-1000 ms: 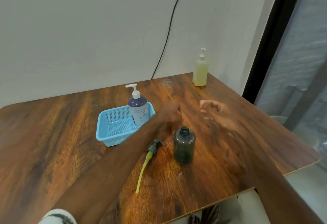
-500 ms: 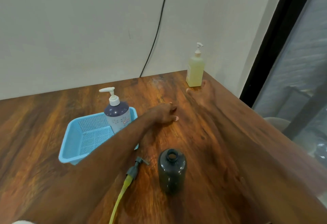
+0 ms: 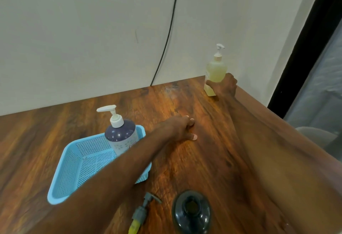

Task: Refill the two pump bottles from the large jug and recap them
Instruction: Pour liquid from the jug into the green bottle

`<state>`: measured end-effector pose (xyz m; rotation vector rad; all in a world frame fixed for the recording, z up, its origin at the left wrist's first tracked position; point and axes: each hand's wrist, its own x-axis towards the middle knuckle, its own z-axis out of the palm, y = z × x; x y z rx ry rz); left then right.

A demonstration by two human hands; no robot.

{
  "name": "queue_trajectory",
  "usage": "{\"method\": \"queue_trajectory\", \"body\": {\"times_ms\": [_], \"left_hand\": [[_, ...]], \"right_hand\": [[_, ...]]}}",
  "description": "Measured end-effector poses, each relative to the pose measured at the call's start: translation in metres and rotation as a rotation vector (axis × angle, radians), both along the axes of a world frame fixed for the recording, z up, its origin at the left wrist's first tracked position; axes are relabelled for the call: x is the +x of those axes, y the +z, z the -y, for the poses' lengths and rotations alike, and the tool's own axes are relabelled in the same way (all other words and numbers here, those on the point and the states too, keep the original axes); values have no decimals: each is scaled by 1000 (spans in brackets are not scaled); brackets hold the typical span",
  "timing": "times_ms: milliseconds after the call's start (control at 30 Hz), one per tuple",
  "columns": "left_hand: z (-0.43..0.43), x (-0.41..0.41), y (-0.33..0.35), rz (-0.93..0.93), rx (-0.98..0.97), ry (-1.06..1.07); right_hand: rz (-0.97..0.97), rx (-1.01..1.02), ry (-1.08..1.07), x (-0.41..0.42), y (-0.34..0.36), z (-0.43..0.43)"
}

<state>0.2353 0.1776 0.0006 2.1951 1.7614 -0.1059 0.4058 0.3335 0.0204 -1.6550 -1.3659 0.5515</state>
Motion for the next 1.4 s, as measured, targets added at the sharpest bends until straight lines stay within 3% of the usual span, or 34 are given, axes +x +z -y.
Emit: {"method": "queue_trajectory", "body": {"times_ms": [433,700,967,1100,1400], "left_hand": [[4,4,1,-26,-55,14],[26,13,9,-111,-34,16],[78,-3,29,-61,-11,-31],[113,-4,56,77,145,-61],[196,7,114,420,529,-44]], "right_hand": [[-58,76,15,4,0,41],[-68,113,91,34,-5,131],[-78,-41,140,55,-7,266],[-54,-73,134,60,-5,321],[10,81,188,80,-10,392]]}}
